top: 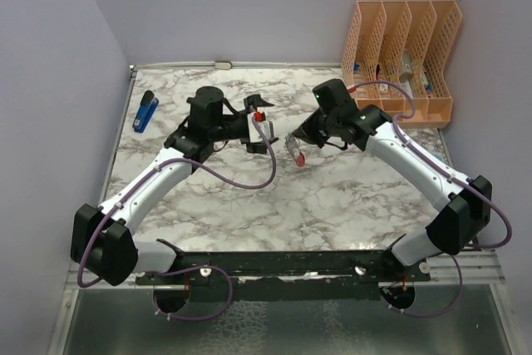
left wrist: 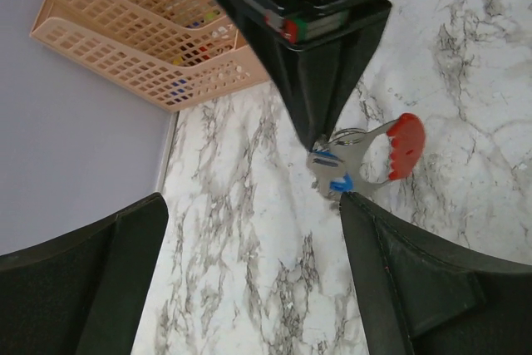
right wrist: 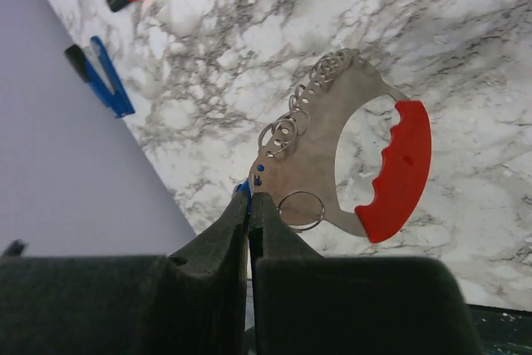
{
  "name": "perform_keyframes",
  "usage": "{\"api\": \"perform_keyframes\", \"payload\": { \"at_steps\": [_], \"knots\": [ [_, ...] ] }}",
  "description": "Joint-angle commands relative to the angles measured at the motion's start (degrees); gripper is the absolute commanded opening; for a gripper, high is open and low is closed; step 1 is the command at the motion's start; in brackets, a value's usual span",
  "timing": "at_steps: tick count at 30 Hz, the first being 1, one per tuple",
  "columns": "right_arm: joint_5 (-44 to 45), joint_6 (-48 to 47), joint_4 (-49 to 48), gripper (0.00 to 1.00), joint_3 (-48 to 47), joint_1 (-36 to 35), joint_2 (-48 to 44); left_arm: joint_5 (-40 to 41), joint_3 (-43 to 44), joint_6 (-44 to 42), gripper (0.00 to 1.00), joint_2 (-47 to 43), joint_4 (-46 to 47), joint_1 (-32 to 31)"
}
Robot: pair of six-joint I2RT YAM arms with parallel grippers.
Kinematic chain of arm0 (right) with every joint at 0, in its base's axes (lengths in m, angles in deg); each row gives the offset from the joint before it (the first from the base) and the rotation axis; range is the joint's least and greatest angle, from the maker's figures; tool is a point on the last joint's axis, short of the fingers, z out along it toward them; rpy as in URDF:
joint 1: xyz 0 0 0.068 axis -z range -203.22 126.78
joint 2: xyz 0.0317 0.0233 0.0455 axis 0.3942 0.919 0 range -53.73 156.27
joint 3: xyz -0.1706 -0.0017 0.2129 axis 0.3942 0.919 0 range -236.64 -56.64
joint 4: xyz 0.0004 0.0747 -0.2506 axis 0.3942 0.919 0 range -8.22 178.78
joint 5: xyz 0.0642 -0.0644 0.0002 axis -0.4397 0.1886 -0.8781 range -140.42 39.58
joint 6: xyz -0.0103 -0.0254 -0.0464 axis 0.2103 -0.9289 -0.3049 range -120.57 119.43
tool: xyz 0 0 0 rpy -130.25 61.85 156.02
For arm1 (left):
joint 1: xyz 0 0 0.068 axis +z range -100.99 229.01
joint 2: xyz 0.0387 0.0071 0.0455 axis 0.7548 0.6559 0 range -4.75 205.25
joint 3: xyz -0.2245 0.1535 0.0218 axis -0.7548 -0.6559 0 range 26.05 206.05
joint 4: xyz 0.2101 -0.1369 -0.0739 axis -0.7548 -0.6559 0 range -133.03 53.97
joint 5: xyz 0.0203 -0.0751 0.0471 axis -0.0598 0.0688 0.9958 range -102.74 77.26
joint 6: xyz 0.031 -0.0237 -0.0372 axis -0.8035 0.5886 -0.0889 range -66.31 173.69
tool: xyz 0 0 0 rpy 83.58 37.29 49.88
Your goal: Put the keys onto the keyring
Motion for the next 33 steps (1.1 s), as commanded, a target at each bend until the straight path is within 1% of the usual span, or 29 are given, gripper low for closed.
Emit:
{"api": "perform_keyframes", "payload": {
  "at_steps": [1, 3, 5, 9, 11, 13, 18, 22, 27, 33],
  "knots": [
    [-6.4, -3.1, -7.9, 0.01, 0.3, 0.5, -3.6, -3.6, -5.6, -3.9, 0.89, -5.0, 7.6, -2.7],
    [-7.2, -3.1, -8.2, 0.01, 0.5, 0.6, -4.0, -1.0, -10.2, -4.3, 0.9, -7.6, 11.5, -4.5],
    [-7.6, -3.1, -8.3, 0.01, 0.9, 0.6, -4.6, 2.4, -13.1, -2.7, 0.88, -8.6, 15.0, -5.7],
    [-8.7, -2.8, -9.5, 0.01, 1.7, 0.7, -5.6, 3.1, -13.0, 0.6, 0.83, -7.3, 15.2, -6.1],
    [-9.6, -3.0, -9.5, 0.01, 1.4, 0.7, -5.5, 4.3, -12.8, 1.8, 0.83, -6.8, 16.8, -6.2],
    [-9.7, -3.1, -9.1, 0.01, 1.4, 0.7, -5.6, 5.6, -12.6, 2.2, 0.79, -6.6, 17.9, -6.2],
    [-10.1, -3.4, -10.3, 0.01, 2.0, 0.7, -5.8, 5.8, -13.2, 2.3, 0.66, -6.5, 18.4, -6.2],
    [-10.8, -3.4, -10.9, 0.01, 2.9, 0.7, -5.9, 5.8, -12.9, 3.1, 0.61, -5.7, 18.1, -6.2],
    [-10.5, -3.3, -12.0, 0.01, 3.9, 0.7, -6.8, 4.2, -12.7, 1.6, 0.49, -5.0, 17.0, -6.2],
    [-10.8, -3.2, -12.3, 0.01, 4.6, 0.7, -7.6, 2.8, -11.7, -1.7, 0.48, -3.1, 13.8, -6.2]
  ]
}}
